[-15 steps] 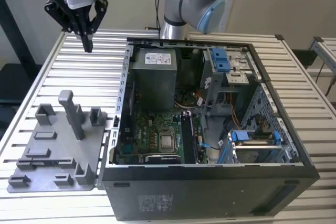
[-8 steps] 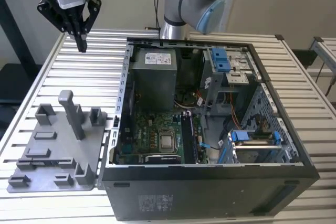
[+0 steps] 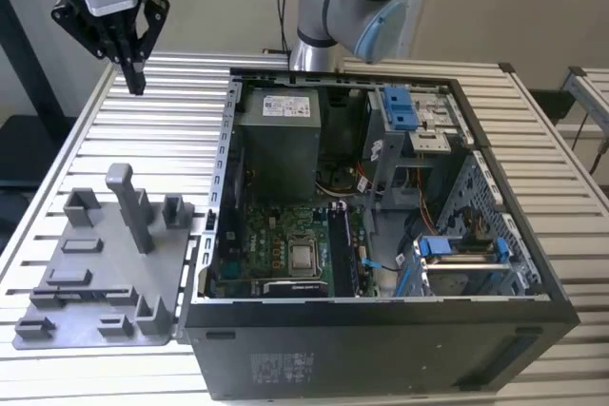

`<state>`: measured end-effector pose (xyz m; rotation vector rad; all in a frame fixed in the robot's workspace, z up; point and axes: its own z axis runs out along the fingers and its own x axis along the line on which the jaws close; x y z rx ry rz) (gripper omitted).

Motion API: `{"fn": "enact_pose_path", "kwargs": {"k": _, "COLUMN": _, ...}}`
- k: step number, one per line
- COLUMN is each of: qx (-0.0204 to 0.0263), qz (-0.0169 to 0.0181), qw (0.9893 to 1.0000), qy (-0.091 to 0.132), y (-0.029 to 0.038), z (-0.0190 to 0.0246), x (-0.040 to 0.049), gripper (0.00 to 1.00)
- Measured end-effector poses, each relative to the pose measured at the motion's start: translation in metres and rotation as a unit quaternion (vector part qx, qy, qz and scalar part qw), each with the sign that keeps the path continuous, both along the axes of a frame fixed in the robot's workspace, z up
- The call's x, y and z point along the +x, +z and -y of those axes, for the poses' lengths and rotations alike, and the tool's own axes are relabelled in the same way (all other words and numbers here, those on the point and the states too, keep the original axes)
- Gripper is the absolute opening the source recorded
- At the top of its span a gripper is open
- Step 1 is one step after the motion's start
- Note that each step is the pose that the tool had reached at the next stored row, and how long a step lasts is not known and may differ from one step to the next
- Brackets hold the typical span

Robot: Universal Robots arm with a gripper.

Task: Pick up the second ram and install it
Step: 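Reach for the second ram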

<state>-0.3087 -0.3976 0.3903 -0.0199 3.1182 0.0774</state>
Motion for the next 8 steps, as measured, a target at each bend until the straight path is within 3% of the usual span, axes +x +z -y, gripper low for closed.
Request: {"fn": "enact_pose_path", "kwargs": {"k": 8, "qx": 0.0, "qz": 0.0, "qw": 1.0, "qy": 0.002, "y": -0.0003, "z": -0.0001, "x": -0.018, "gripper": 0.11}}
